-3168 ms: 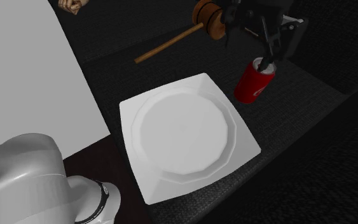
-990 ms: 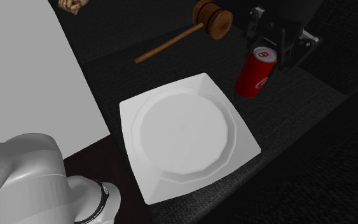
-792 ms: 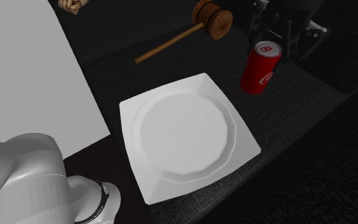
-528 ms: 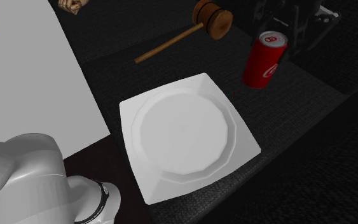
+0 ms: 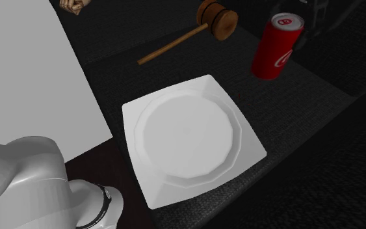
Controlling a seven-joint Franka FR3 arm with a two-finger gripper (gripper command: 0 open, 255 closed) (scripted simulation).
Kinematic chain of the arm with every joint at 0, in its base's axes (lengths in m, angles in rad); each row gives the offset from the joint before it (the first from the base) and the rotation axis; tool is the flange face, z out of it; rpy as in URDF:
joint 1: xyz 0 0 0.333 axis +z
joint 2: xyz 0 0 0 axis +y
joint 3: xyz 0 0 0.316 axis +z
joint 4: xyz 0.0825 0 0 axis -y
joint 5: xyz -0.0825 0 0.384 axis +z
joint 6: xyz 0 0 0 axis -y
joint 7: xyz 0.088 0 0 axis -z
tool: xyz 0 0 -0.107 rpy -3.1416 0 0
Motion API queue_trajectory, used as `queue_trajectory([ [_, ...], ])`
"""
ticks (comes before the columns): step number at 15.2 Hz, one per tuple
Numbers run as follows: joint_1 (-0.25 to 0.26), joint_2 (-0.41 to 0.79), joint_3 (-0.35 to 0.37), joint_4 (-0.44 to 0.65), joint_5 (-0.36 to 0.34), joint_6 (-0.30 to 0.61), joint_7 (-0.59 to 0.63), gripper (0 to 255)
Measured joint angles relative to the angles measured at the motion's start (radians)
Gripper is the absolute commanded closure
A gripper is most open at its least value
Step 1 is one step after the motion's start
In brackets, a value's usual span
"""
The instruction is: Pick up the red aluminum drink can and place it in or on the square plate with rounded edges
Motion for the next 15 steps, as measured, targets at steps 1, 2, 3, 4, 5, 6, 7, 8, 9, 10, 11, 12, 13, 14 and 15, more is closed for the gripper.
queue_trajectory([
  [1, -0.002, -0.024, -0.002, -0.026, -0.001, 0.002, -0.005, 255],
  [2, -0.004, -0.058, -0.004, -0.054, -0.004, -0.003, -0.009, 255],
  [3, -0.007, -0.094, -0.007, -0.086, -0.006, -0.007, -0.014, 255],
  [4, -0.009, -0.134, -0.010, -0.126, -0.009, -0.007, -0.020, 255],
  [5, -0.013, -0.161, -0.015, -0.150, -0.011, -0.009, -0.028, 255],
  [6, -0.015, -0.199, -0.016, -0.183, -0.014, -0.015, -0.031, 255],
  [7, -0.018, -0.237, -0.021, -0.216, -0.017, -0.019, -0.039, 255],
  [8, -0.020, -0.277, -0.021, -0.254, -0.020, -0.021, -0.040, 255],
  [9, -0.023, -0.314, -0.025, -0.282, -0.024, -0.030, -0.047, 255],
  [10, -0.027, -0.349, -0.031, -0.307, -0.029, -0.039, -0.057, 255],
  [11, -0.031, -0.380, -0.036, -0.328, -0.033, -0.049, -0.066, 255],
  [12, -0.035, -0.411, -0.042, -0.349, -0.038, -0.058, -0.076, 255],
  [13, -0.038, -0.453, -0.044, -0.385, -0.043, -0.065, -0.080, 255],
  [14, -0.042, -0.484, -0.051, -0.402, -0.049, -0.077, -0.091, 255],
  [15, -0.044, -0.504, -0.053, -0.418, -0.051, -0.081, -0.093, 255],
])
